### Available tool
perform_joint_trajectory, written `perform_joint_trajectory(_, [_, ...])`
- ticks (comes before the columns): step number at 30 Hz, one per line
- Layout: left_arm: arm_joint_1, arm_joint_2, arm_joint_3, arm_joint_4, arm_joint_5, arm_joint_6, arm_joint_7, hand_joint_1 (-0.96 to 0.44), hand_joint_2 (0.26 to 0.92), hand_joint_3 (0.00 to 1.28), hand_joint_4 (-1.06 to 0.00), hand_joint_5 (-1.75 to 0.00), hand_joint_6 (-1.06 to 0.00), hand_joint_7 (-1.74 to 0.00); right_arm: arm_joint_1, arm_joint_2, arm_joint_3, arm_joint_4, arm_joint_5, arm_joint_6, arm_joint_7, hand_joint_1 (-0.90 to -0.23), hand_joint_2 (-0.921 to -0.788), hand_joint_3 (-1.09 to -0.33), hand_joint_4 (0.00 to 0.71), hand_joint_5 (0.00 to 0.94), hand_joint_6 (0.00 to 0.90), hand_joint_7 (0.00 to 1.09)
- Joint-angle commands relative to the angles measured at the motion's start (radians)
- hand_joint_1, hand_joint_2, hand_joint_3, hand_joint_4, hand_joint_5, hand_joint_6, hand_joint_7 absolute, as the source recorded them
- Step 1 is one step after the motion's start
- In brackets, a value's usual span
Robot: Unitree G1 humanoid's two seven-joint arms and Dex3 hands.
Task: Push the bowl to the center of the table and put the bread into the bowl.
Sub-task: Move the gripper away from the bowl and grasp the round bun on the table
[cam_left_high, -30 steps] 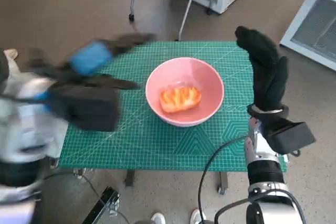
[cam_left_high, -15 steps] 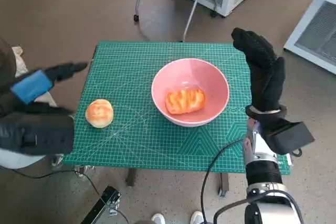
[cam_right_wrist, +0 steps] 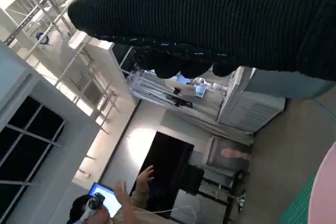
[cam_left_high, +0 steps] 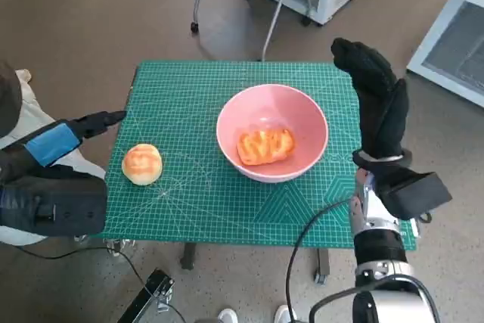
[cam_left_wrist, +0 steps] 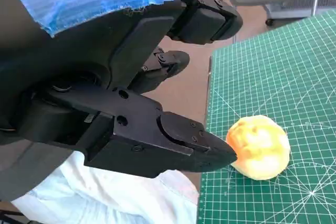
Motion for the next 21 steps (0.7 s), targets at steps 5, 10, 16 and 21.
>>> perform_joint_trajectory(5, [-0.043, -0.040, -0.088, 0.096, 0.045, -0.043, 0.053, 0.15, 0.842, 0.00, -0.07, 0.00, -0.23, -0.01, 0.012, -0.007, -0.001, 0.013, -0.001, 0.008, 0.012, -0.435, -0.854, -0.760, 0.418, 0.006, 0.118, 0.87])
perform_joint_trajectory(10, [-0.074, -0.068, -0.137, 0.174, 0.087, -0.077, 0.108, 0.13, 0.831, 0.00, -0.08, -0.01, -0.24, -0.01, 0.017, -0.006, -0.004, 0.007, 0.006, 0.012, 0.016, -0.436, -0.854, -0.760, 0.422, 0.008, 0.121, 0.87])
perform_joint_trajectory(16, [-0.117, -0.117, -0.204, 0.289, 0.153, -0.105, 0.180, 0.11, 0.825, 0.00, -0.09, -0.01, -0.25, -0.01, 0.030, -0.006, -0.006, -0.009, 0.015, 0.020, 0.021, -0.438, -0.855, -0.759, 0.423, 0.008, 0.123, 0.87])
perform_joint_trajectory(21, [-0.147, -0.151, -0.256, 0.369, 0.203, -0.117, 0.224, 0.11, 0.820, 0.00, -0.11, -0.01, -0.26, -0.01, 0.038, -0.008, -0.007, -0.023, 0.012, 0.025, 0.018, -0.445, -0.871, -0.728, 0.423, 0.008, 0.122, 0.87])
